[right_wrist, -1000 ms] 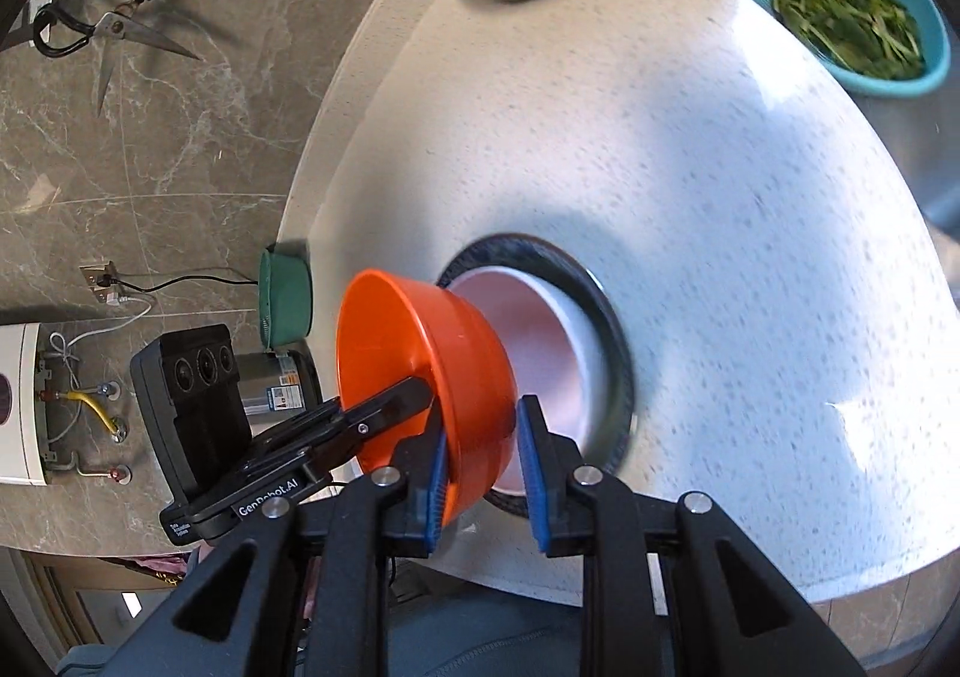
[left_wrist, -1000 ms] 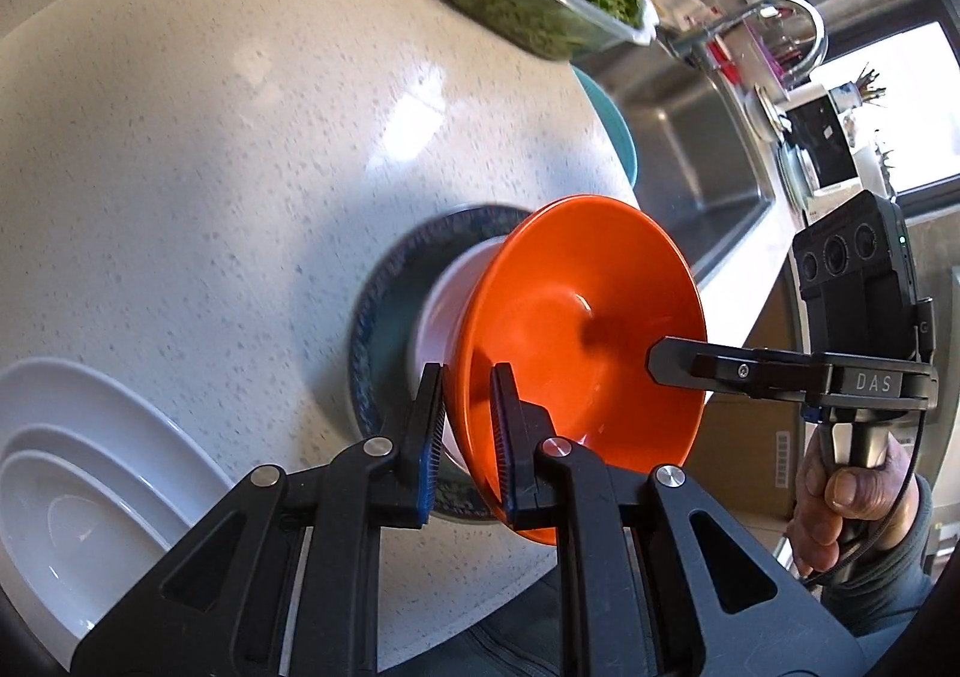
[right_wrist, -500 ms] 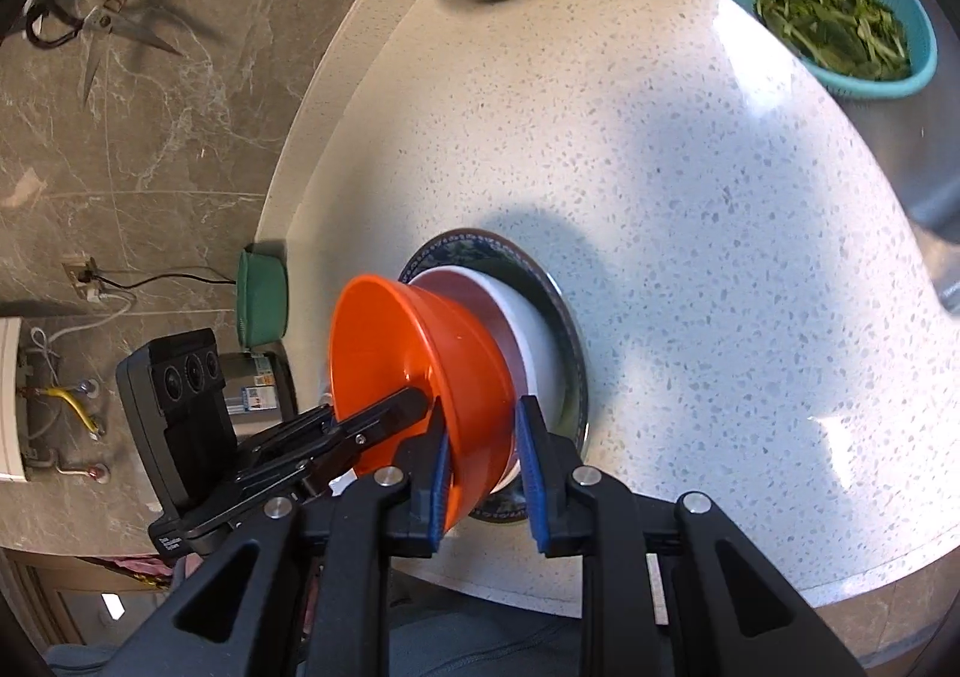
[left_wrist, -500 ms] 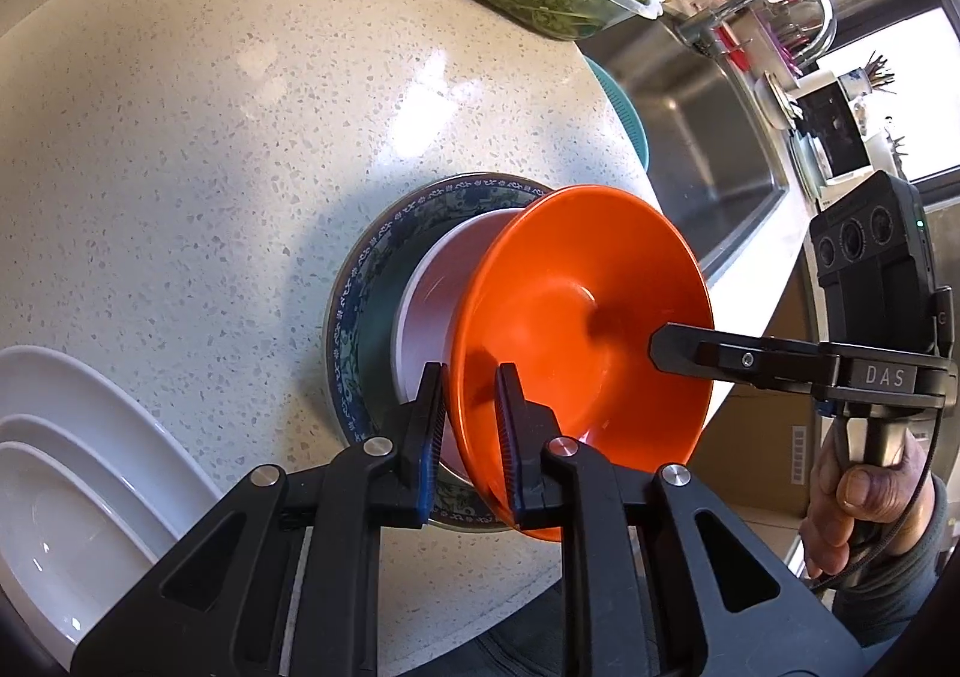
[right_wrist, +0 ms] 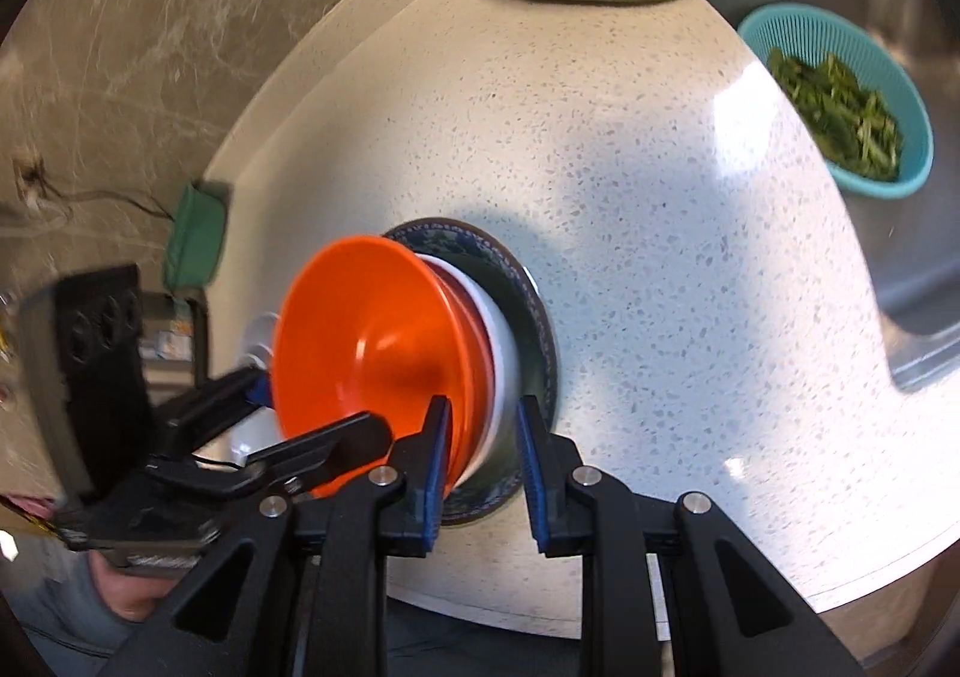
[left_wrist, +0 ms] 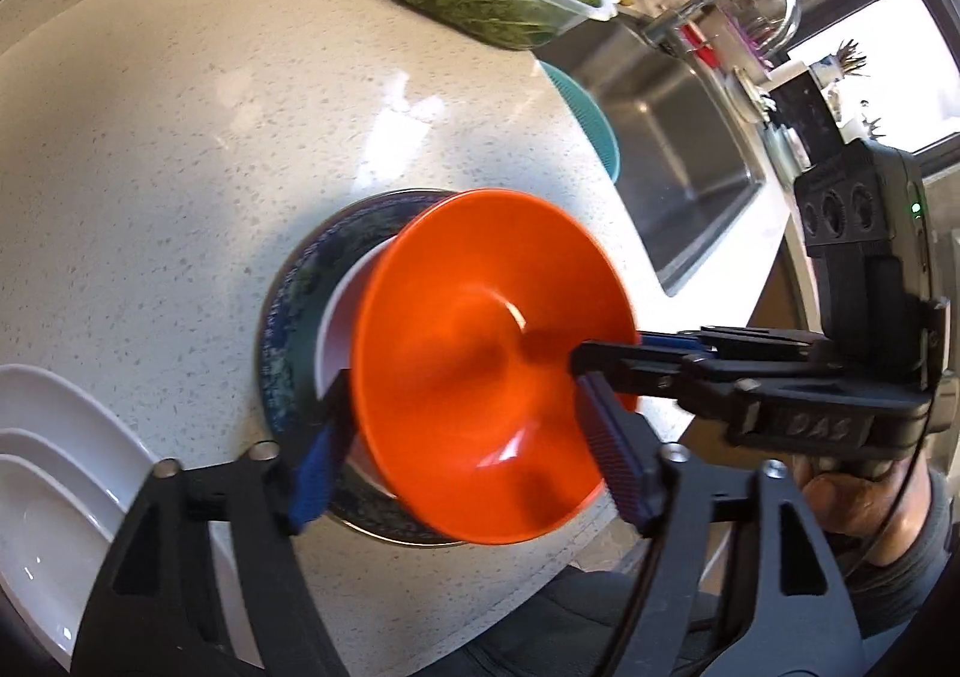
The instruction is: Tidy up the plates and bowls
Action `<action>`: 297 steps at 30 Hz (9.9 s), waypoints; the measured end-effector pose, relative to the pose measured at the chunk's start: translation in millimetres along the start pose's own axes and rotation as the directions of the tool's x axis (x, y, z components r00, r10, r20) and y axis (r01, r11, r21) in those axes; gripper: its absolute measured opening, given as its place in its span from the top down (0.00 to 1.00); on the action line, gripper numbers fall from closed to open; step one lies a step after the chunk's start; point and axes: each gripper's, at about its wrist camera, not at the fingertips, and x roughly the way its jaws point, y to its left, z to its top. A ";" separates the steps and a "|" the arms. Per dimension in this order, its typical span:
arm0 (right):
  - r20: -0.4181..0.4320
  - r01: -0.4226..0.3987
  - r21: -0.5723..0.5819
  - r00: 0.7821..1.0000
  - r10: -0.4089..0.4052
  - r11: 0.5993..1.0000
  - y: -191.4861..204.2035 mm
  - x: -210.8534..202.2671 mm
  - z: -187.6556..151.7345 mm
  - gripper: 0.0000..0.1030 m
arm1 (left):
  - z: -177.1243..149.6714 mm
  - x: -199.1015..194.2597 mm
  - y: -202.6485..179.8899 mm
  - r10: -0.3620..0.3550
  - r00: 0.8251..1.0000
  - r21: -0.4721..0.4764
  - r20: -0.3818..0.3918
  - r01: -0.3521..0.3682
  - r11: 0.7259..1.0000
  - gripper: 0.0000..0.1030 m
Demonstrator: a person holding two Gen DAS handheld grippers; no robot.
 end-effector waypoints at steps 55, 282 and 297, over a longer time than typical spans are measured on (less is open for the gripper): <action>-0.306 -0.203 -0.457 0.950 0.061 0.866 -14.2 22.0 86.2 0.49 | -138.0 -23.2 0.2 0.507 0.843 -0.656 0.181 -0.281 0.700 0.09; 0.275 0.232 -0.232 0.947 -0.165 0.945 251.9 0.6 -108.5 0.00 | -229.7 -160.6 195.0 0.529 0.829 -0.366 0.184 -0.441 0.819 0.00; 0.303 0.288 -0.252 0.930 -0.208 0.924 259.6 1.3 -99.3 0.00 | -216.7 -175.3 176.8 0.572 0.798 -0.351 0.188 -0.490 0.798 0.00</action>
